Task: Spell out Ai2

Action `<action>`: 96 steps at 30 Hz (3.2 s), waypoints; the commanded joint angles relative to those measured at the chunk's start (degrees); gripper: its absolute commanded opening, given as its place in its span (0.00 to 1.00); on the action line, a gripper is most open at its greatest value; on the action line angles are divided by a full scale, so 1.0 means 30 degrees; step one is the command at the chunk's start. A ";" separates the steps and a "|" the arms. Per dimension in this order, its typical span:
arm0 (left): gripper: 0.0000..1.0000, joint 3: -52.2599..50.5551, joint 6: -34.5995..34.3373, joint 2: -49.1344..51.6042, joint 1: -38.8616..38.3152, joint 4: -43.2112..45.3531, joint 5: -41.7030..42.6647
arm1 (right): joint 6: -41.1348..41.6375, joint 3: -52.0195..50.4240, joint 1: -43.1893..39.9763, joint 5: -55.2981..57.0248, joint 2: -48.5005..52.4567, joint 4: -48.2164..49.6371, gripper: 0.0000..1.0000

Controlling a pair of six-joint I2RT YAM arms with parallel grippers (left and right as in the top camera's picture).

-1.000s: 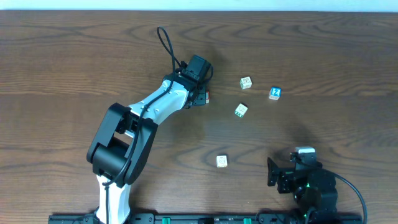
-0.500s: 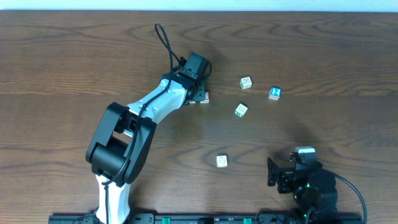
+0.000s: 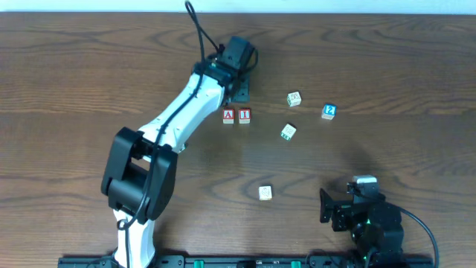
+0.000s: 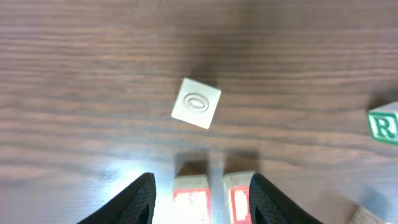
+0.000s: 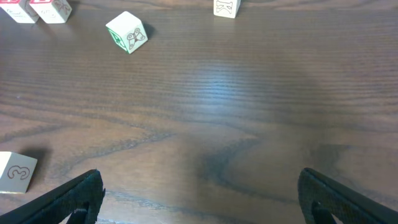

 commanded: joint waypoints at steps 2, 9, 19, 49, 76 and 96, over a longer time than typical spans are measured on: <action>0.49 0.0801 0.0619 -0.2783 0.0335 -0.1086 0.0000 | -0.0306 -0.0197 -0.0131 -0.0073 -0.0124 -0.0073 0.99; 0.49 0.0794 0.1741 -0.8138 0.0379 -0.3191 0.0299 | -0.0306 -0.0197 -0.0131 -0.0073 -0.0124 -0.0073 0.99; 0.49 -0.0889 0.1894 -1.3092 0.0372 -0.6783 0.0109 | -0.0306 -0.0197 -0.0131 -0.0073 -0.0124 -0.0073 0.99; 0.71 -0.3708 0.1778 -1.5059 0.0379 -0.4153 0.1144 | 1.5081 0.1508 -0.0918 -1.0236 0.7978 0.9857 0.99; 0.76 -0.3708 0.2251 -1.2400 0.3024 -0.0962 -0.0357 | 0.5829 2.3045 -0.2951 -0.0772 3.6603 0.2433 0.94; 0.77 -0.3708 0.2259 -1.2393 0.3024 -0.0962 -0.0364 | 0.3694 2.3190 -0.2047 -0.0991 3.8563 0.2055 0.82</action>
